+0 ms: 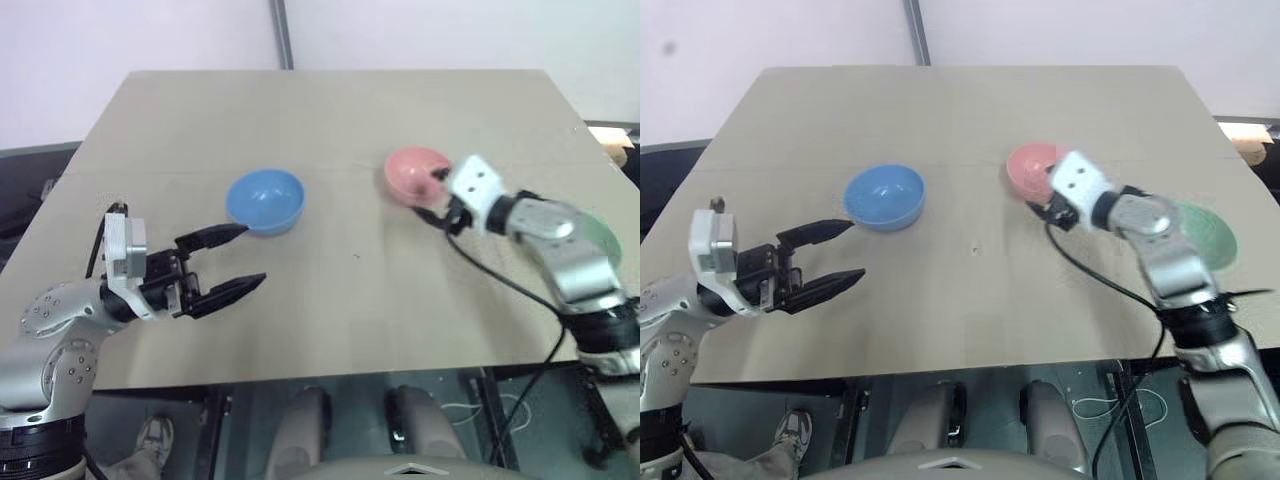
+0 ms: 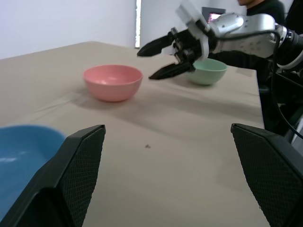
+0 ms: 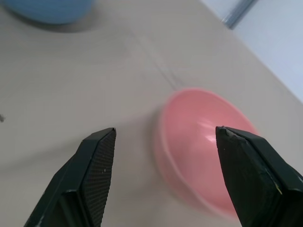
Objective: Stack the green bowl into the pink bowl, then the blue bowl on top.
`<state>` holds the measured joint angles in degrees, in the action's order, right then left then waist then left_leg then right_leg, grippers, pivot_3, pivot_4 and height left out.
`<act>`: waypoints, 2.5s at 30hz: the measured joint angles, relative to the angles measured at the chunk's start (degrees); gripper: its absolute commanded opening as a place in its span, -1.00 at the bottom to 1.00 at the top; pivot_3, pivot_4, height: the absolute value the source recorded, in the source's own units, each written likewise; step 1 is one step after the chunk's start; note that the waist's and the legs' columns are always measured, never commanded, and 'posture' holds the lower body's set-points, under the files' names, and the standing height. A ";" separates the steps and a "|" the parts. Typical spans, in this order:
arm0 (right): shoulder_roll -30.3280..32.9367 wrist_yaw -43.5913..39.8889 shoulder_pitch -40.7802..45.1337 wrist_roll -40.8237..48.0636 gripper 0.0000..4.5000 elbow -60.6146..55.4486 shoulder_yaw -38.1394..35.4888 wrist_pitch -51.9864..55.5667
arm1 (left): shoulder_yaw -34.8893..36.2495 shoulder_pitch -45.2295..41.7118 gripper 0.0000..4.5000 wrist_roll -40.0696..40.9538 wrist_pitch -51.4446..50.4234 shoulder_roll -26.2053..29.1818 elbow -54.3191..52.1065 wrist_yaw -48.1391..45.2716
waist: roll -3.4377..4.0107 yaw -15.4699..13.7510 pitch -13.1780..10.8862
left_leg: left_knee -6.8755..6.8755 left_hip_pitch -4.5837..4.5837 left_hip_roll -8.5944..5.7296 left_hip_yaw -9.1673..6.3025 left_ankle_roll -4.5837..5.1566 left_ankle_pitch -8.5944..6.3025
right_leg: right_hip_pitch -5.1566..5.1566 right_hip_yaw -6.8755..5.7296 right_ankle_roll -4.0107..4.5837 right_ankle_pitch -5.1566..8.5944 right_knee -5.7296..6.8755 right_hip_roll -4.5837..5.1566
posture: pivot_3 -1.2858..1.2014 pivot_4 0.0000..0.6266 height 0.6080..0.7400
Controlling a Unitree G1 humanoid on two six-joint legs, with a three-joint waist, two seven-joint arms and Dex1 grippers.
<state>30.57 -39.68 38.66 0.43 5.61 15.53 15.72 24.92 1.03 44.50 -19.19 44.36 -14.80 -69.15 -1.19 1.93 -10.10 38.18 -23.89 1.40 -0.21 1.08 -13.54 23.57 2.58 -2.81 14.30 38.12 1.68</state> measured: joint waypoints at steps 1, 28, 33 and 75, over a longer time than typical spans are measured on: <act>-0.94 0.01 1.72 -1.20 0.66 3.45 1.07 -1.96 | 0.32 0.13 1.00 -0.03 0.14 0.24 -0.03 0.02 | 0.02 -0.07 -0.01 | -0.02 -0.02 -0.04 -0.03 0.00 0.00 | 0.01 -0.01 0.00 0.00 -0.01 0.05 | 0.03 -0.52 1.00; -1.14 -15.94 -4.86 11.00 -0.98 -28.95 5.00 22.37 | 6.25 1.81 1.00 3.02 -0.29 3.53 8.45 -5.77 | 0.07 0.08 -0.03 | -0.09 0.08 -0.05 -0.33 0.08 -0.05 | -0.01 -0.20 0.03 0.02 0.14 0.14 | 0.03 -0.52 1.00; -7.34 -9.15 -5.85 5.39 -0.44 -22.49 12.95 21.76 | 2.57 -5.52 1.00 -0.85 2.07 3.86 18.01 -9.31 | -0.08 0.17 0.04 | 0.18 0.16 -0.10 -0.16 0.07 -0.03 | -0.01 -0.07 0.15 0.10 0.37 0.15 | 0.03 -0.52 1.00; 14.49 7.19 -30.22 9.43 -0.97 -23.89 -27.12 34.94 | -5.15 -11.51 1.00 -2.68 2.61 -1.60 17.55 -9.82 | -0.15 -1.01 0.09 | 0.02 0.06 -0.06 -0.03 0.07 -0.04 | 0.00 0.06 -0.03 0.02 0.14 0.09 | 0.03 -0.52 1.00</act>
<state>45.06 -32.49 8.44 9.87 -18.28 -11.59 50.66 19.76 -10.47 41.81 -16.58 42.76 2.75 -78.98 -1.34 0.92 -10.01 38.20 -23.84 1.33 -0.24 1.15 -13.58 23.58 2.64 -2.83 14.32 38.26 1.77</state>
